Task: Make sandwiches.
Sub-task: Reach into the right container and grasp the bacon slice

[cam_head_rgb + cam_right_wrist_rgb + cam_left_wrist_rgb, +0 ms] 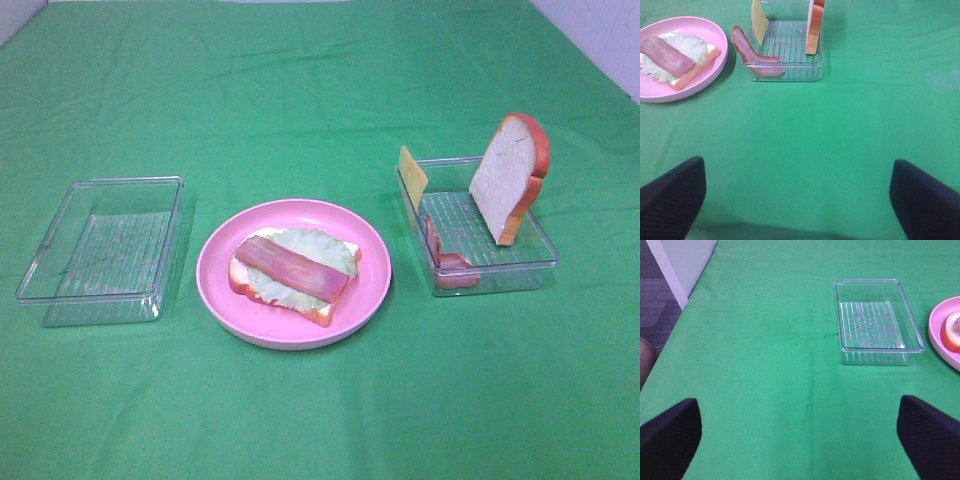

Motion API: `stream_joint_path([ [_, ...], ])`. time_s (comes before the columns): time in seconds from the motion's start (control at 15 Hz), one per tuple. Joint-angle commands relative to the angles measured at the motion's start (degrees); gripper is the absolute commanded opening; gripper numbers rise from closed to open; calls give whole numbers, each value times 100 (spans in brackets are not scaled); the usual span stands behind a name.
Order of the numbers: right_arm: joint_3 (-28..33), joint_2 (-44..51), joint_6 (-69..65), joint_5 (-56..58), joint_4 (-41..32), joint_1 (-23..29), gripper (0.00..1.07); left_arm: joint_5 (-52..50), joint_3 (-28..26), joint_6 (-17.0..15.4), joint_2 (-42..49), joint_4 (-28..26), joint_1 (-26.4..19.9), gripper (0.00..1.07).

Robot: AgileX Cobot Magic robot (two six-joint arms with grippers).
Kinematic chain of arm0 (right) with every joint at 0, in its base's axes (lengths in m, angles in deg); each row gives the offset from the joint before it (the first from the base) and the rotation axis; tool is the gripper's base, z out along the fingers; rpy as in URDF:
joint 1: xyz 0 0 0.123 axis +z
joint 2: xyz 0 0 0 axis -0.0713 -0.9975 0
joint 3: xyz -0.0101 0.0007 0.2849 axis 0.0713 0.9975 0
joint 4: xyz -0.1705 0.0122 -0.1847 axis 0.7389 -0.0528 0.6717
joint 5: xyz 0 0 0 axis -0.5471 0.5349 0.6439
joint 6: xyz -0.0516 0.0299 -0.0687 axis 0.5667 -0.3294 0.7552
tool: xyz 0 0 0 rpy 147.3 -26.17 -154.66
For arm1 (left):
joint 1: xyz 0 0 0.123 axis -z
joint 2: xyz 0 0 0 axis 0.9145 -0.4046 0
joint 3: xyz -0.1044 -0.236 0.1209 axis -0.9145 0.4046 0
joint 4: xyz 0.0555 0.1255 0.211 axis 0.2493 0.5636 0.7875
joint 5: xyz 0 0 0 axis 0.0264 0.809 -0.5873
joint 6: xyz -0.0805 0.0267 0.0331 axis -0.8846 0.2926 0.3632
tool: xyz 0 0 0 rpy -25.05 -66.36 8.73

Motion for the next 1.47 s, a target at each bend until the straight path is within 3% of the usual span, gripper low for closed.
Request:
stream_joint_path([
  [0.07, 23, 143, 0, -69, 0, -23, 95, -23, 11, -40, 74, -40, -11, 101],
  [0.53, 6, 143, 0, -69, 6, -23, 95, -23, 11, -40, 74, -40, -11, 101],
  [0.73, -361, -292, 6, -109, 160, -23, 95, -23, 11, -40, 74, -40, -11, 101],
  [1.0, -980, -1902, 6, -584, 246, -23, 95, -23, 11, -40, 74, -40, -11, 101],
  [1.13, -1547, -3386, 34, -699, 229, -23, 95, -23, 11, -40, 74, -40, -11, 101],
  [1.47, -2561, -5174, 160, -533, 126, -23, 95, -23, 11, -40, 74, -40, -11, 101],
])
